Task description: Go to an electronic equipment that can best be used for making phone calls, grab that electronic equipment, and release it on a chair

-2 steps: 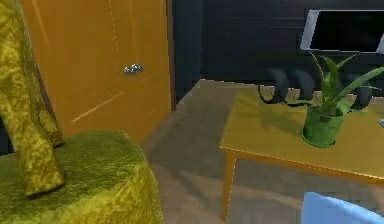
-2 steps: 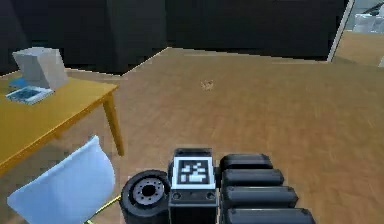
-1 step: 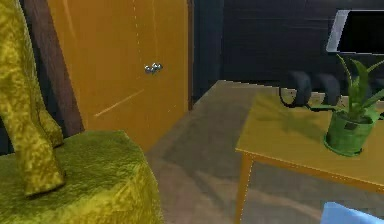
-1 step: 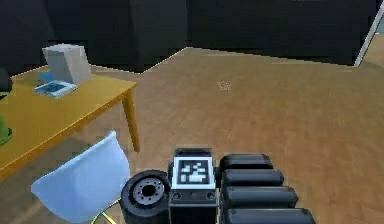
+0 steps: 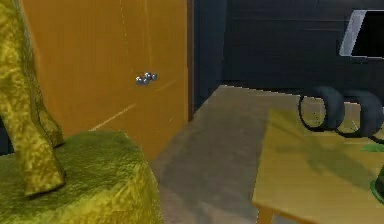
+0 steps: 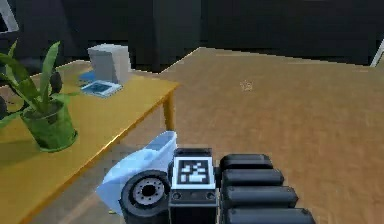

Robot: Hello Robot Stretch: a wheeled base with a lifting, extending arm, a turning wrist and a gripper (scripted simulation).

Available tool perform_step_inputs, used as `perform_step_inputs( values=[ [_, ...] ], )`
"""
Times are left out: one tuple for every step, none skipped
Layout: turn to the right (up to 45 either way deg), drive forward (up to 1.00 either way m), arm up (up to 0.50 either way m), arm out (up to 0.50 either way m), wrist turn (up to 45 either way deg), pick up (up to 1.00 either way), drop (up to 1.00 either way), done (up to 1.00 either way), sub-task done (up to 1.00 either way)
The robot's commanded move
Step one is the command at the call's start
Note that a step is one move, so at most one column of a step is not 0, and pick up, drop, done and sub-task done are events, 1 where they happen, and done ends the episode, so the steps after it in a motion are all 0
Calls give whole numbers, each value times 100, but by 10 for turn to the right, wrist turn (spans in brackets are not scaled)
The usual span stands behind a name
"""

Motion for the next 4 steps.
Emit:
perform_step_inputs(
  values=[
    [-450,0,0,0,0,0,0,0,0],
    [-450,0,0,0,0,0,0,0,0],
    [-450,0,0,0,0,0,0,0,0],
    [-360,0,0,0,0,0,0,0,0]
  ],
)
